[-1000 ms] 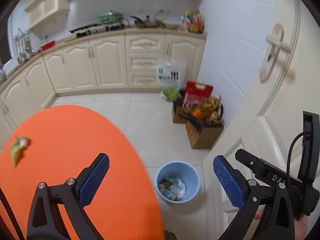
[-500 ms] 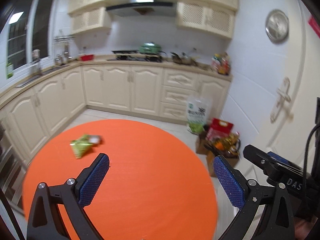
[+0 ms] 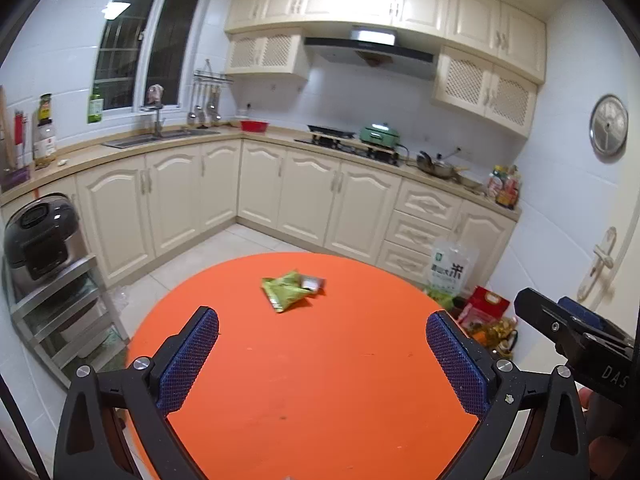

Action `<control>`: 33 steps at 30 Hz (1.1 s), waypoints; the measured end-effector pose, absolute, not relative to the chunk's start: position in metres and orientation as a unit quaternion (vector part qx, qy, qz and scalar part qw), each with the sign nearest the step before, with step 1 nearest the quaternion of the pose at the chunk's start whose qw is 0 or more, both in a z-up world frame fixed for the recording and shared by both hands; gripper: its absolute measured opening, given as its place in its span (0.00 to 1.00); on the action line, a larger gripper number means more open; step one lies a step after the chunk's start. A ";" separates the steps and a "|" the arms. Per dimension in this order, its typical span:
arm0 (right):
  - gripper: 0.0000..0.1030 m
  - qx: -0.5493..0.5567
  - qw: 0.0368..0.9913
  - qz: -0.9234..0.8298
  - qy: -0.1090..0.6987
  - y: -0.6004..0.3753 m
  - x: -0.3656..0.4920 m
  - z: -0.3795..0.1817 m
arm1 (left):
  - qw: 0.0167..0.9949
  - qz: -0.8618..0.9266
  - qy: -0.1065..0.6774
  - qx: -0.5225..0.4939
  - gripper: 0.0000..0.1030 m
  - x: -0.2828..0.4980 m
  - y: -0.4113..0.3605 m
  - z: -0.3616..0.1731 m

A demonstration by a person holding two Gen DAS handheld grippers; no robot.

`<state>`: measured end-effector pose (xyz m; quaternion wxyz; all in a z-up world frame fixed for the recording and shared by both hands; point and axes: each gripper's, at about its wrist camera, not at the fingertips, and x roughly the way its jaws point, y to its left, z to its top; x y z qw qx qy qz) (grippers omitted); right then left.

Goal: Collect trash
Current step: 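Return both tools from the bin back to the table, then lower the right gripper onto the small white box and close it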

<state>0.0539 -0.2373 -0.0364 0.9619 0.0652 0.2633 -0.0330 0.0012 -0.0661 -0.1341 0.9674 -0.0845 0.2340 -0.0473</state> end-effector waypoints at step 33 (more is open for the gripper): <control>1.00 0.036 0.924 0.031 0.380 -0.212 0.238 -0.148 | 0.937 0.001 0.334 -0.104 0.99 0.200 -0.037 -0.162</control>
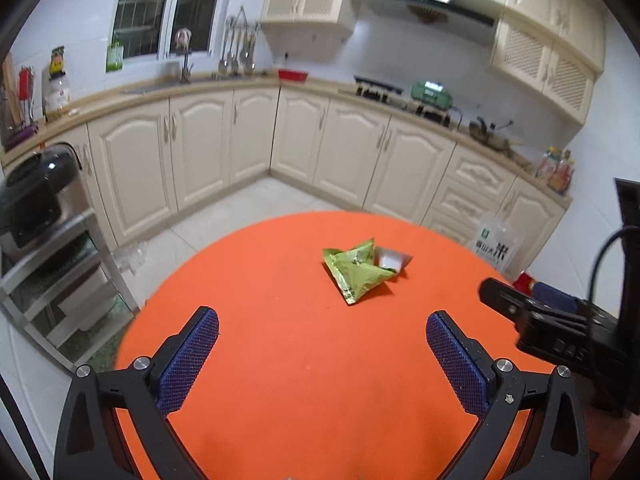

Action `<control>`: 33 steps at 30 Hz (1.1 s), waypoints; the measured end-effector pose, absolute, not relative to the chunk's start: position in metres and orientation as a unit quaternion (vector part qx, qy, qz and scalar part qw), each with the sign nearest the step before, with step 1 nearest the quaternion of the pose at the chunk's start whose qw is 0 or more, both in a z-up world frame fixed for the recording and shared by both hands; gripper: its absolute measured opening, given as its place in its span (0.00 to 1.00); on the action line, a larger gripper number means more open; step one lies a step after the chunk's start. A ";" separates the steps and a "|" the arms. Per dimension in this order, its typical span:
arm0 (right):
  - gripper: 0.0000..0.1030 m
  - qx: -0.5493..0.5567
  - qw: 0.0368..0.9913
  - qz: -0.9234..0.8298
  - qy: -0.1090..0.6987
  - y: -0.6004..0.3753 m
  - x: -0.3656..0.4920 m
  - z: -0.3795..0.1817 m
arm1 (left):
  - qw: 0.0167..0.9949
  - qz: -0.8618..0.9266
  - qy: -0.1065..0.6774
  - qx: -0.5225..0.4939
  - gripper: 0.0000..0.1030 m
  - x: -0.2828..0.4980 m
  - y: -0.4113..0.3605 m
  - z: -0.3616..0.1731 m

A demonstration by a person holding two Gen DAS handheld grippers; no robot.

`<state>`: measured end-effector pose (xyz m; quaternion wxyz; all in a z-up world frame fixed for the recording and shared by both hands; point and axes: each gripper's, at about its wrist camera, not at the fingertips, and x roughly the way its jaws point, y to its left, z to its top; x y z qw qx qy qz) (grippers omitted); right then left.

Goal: Collect trash
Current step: 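Lower the right gripper onto the small white box and close it, then grasp the green chip bag with the left gripper while the right gripper holds the white box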

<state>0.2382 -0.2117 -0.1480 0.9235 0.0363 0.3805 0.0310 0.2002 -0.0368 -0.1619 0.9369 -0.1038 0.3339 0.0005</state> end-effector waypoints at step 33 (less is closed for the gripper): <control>0.26 0.016 0.888 0.096 0.450 -0.225 0.363 -0.225 | 0.890 0.004 0.450 -0.077 0.99 0.531 -0.077 -0.207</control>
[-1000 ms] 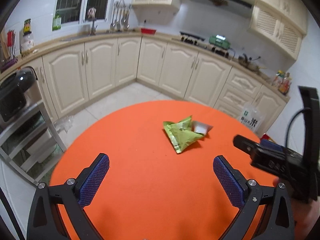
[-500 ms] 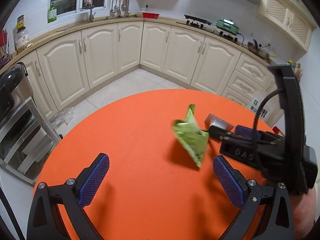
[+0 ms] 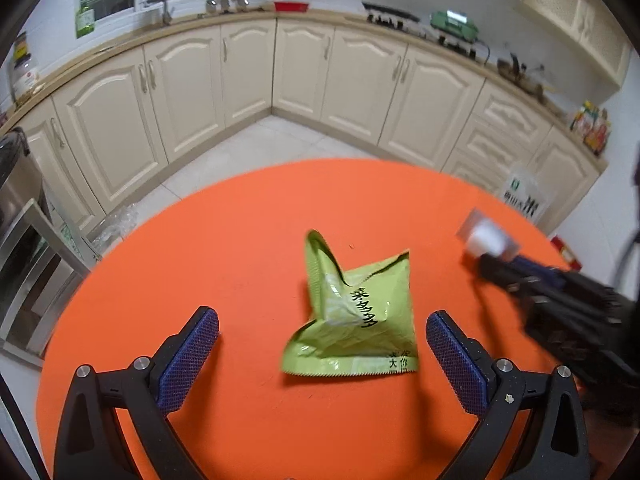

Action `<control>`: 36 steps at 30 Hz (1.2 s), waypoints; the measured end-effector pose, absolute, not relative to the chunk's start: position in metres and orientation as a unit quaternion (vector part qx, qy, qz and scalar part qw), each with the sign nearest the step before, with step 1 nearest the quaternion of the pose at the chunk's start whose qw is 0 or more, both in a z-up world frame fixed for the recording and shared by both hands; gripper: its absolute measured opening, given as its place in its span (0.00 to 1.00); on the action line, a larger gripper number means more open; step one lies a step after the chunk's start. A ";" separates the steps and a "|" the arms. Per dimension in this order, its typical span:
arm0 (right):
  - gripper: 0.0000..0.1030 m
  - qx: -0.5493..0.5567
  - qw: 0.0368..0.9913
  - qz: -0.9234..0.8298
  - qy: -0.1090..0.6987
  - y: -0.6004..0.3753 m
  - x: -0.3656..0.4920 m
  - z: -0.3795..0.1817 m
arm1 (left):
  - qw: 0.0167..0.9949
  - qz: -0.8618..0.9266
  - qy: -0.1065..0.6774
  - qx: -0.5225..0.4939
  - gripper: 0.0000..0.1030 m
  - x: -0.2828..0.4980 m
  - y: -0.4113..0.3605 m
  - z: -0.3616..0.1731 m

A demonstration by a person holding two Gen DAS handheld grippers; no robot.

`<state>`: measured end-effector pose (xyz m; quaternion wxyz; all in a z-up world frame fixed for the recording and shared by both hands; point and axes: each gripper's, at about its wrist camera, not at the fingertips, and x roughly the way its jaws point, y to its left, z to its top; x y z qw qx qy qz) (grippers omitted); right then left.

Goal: Collect trash
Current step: 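Grasp the green chip bag with the left gripper while the right gripper holds the white box, then carry the green chip bag and white box in both grippers to the blue bin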

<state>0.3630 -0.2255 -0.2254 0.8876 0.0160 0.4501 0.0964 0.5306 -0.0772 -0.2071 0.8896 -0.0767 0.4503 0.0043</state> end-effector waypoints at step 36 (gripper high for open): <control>0.23 -0.008 0.887 0.101 0.450 -0.212 0.369 -0.222 | 0.922 -0.005 0.377 -0.085 0.29 0.464 -0.063 -0.221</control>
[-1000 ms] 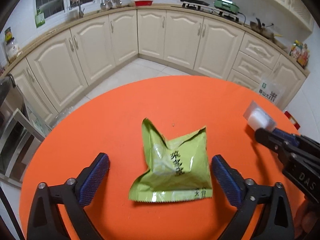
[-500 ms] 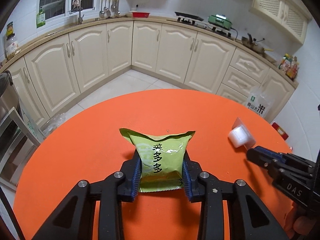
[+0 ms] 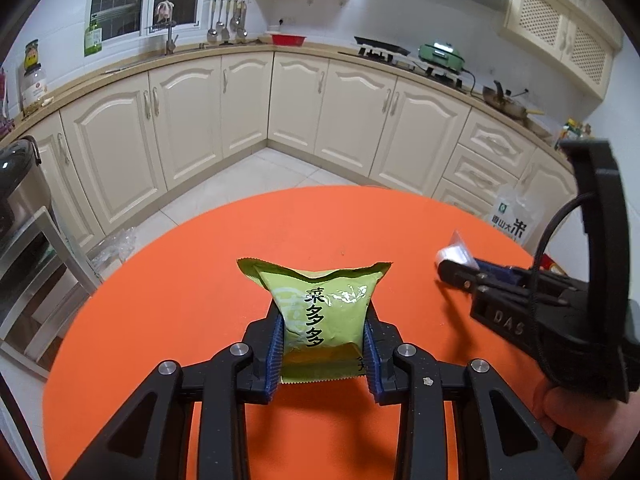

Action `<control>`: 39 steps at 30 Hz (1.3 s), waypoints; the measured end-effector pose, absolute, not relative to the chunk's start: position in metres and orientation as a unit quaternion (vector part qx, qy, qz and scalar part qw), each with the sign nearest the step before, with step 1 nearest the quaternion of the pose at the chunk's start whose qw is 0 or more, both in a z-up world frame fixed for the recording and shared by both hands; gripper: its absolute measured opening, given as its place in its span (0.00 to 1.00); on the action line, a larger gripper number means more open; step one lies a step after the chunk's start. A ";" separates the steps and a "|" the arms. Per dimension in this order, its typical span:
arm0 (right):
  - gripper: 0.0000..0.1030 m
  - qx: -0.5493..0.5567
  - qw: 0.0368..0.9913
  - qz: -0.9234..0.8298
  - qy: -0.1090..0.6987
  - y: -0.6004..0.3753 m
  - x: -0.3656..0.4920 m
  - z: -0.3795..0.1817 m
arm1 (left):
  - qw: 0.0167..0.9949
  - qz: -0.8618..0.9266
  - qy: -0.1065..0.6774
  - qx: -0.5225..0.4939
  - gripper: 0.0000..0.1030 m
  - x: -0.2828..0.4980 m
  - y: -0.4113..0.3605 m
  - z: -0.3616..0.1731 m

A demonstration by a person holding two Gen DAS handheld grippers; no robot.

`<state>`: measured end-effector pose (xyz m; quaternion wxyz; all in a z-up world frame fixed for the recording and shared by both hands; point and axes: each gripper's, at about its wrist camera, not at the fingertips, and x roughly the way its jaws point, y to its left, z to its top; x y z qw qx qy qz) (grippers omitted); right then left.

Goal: Collect trash
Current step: 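Carry the green chip bag and white box in both grippers to the blue bin, then open both grippers over the blue bin to drop the items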

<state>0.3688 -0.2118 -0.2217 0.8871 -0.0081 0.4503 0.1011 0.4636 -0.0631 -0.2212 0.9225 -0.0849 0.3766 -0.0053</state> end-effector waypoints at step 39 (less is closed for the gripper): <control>0.20 0.228 0.915 -0.108 0.316 -0.576 0.021 -0.152 | 0.894 -0.282 0.347 0.027 0.28 0.234 -0.356 -0.183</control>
